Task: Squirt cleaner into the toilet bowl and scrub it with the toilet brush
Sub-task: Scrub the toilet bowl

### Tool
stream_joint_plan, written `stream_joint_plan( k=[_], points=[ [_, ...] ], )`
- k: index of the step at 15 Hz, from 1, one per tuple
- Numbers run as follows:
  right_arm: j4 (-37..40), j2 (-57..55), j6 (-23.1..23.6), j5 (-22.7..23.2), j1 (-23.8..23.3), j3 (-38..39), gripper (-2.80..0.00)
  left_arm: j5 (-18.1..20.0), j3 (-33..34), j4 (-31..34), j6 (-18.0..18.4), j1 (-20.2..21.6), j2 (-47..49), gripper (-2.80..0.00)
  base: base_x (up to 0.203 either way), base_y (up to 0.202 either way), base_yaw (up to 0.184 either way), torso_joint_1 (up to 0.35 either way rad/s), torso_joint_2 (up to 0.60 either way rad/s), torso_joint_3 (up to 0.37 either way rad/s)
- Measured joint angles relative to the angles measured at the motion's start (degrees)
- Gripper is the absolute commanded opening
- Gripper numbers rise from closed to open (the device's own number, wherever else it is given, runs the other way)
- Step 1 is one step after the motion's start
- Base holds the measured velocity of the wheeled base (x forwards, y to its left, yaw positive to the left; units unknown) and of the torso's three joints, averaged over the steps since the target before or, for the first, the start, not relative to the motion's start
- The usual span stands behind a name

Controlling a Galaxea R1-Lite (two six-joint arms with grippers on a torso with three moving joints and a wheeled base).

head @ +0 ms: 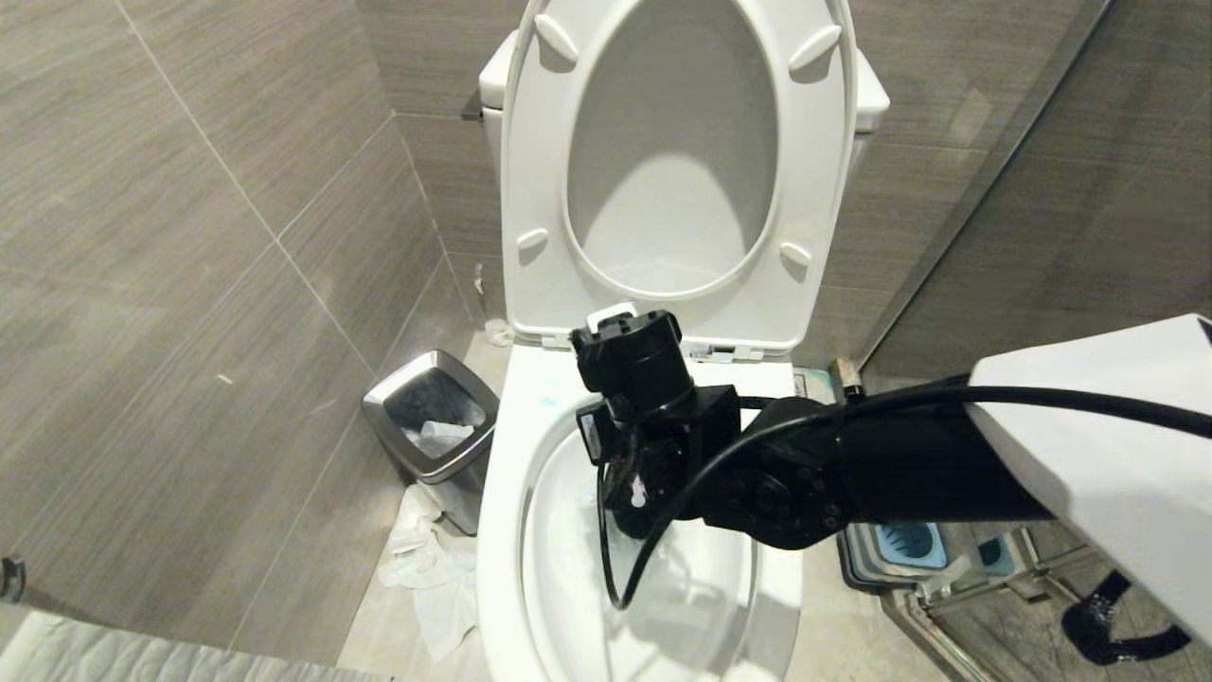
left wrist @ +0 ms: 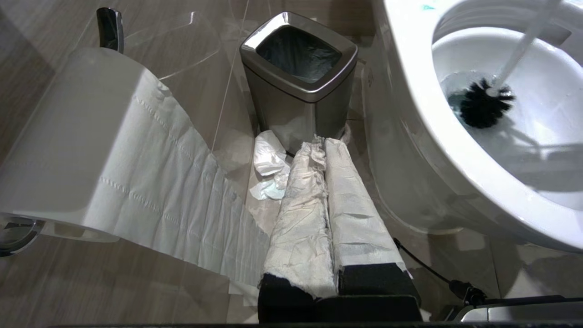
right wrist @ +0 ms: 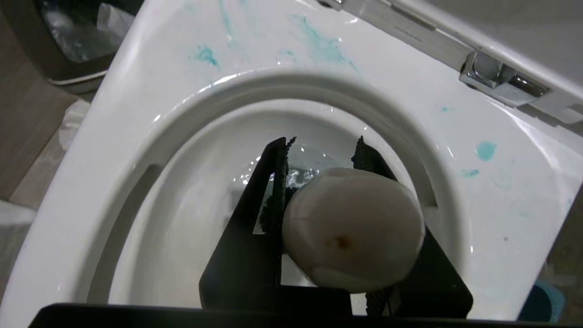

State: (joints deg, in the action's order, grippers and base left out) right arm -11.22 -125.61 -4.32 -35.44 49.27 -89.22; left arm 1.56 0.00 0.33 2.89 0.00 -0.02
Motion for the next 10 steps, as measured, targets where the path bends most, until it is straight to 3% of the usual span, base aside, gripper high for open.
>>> stream_joint_plan(
  k=[10],
  points=[
    [5.61,6.92,-1.16,0.05,-0.4,-0.29,-2.8,0.0,0.0,0.0,-0.01,0.0,0.0,-2.8,0.0,0.0,0.0,0.0,0.0,0.0]
  ],
)
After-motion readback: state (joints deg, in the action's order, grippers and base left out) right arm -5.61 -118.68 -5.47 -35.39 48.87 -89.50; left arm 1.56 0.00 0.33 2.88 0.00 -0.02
